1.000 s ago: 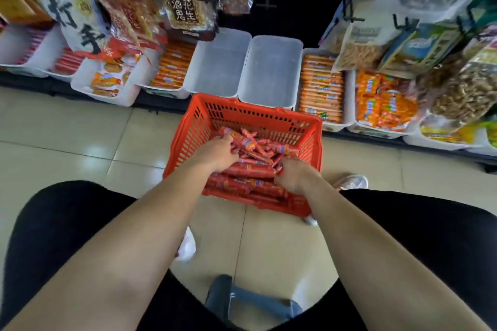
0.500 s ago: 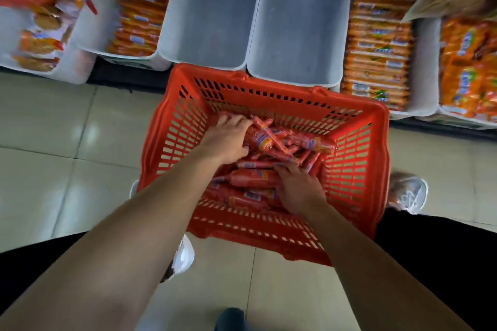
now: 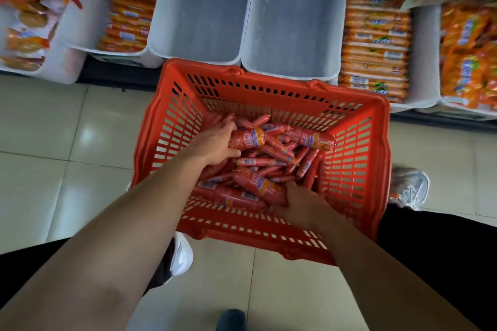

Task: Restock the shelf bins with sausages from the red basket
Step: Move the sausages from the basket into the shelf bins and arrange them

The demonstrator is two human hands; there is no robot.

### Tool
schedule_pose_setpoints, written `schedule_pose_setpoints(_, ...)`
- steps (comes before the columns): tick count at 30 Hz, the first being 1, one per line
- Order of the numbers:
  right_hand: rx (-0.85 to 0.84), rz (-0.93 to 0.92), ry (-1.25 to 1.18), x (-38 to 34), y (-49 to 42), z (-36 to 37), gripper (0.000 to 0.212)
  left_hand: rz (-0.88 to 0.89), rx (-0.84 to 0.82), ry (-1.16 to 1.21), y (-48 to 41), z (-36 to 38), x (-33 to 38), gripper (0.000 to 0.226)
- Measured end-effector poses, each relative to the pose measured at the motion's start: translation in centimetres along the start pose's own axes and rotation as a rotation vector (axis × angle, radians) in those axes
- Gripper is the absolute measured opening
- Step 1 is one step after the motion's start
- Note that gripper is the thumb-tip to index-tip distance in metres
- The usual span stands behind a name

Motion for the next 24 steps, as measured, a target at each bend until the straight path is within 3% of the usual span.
schedule_pose_setpoints(4, 0.015, 0.002, -0.129, -0.7, 2.3, -2.4, 0.076, -0.065, 0.022, 0.097, 3.1, -1.6, -0.1, 0.081)
schedule_pose_setpoints(6, 0.067, -0.005, -0.072, -1.7, 3.8, -4.4, 0.070, -0.088, 0.033, 0.148, 4.9, -3.2, 0.0, 0.076)
schedule_pose_setpoints(8, 0.115, -0.008, -0.007, -2.8, 5.4, -6.4, 0.077, -0.107, 0.052, 0.165, 6.8, -5.3, 0.1, 0.075)
schedule_pose_setpoints(12, 0.211, -0.023, -0.120, -4.3, 8.6, -10.2, 0.071, -0.144, 0.101, 0.214, 10.7, -9.6, -0.4, 0.077)
schedule_pose_setpoints(18, 0.409, -0.057, -0.260, -6.6, 11.7, -14.4, 0.071, -0.204, 0.283, 0.434, 14.1, -14.1, -2.3, 0.082)
schedule_pose_setpoints(22, 0.520, -0.092, -0.304, -7.9, 10.3, -16.3, 0.049, -0.186, 0.455, 0.492, 12.1, -15.6, -2.9, 0.077)
schedule_pose_setpoints(24, 0.550, -0.104, -0.307, -8.4, 8.8, -17.1, 0.050, -0.177, 0.503, 0.496, 10.3, -16.6, -3.1, 0.072)
Point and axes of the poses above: each hand's wrist, its own y-axis away from the middle knuckle, its own z-axis out of the palm, x = y × z, the point moved 6 cm from there along -y, towards the middle knuckle, and after that the axes turned 3 degrees about z, right-handed, at the moved point
